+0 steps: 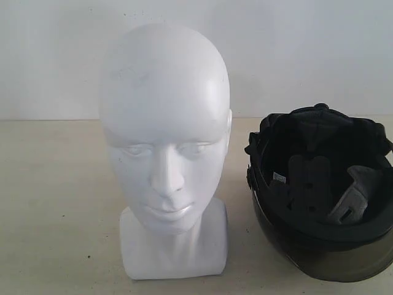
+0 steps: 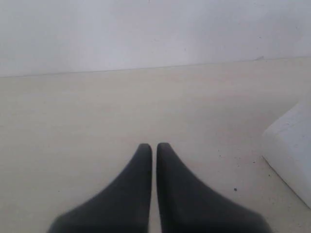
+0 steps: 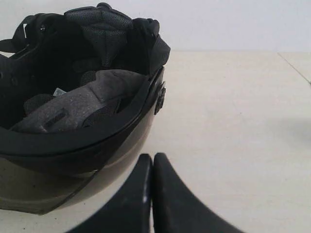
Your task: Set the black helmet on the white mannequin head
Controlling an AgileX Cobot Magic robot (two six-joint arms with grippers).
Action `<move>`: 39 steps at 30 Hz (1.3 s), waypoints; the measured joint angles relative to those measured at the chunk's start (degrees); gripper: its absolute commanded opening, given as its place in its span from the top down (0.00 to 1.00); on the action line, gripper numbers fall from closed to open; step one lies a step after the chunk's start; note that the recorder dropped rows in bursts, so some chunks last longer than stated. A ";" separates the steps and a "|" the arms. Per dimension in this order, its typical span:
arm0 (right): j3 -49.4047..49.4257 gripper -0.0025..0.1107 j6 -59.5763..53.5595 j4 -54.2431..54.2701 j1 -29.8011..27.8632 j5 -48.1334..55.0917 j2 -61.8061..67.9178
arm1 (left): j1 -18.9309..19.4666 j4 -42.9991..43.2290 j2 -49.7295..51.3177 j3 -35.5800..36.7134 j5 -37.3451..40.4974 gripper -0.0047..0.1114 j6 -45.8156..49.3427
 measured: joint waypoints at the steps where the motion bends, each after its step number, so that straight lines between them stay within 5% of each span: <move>1: 0.00 0.98 0.00 0.00 0.00 0.00 0.00 | 0.00 0.00 0.00 0.00 0.00 0.92 0.00; 18: 0.00 0.98 -1.43 -0.58 0.00 -0.73 0.00 | 0.00 0.00 0.00 0.00 0.00 0.92 0.00; 39: -2.00 0.98 -5.45 -0.68 0.00 -29.06 -0.02 | 0.00 0.00 0.00 0.00 0.00 0.92 0.00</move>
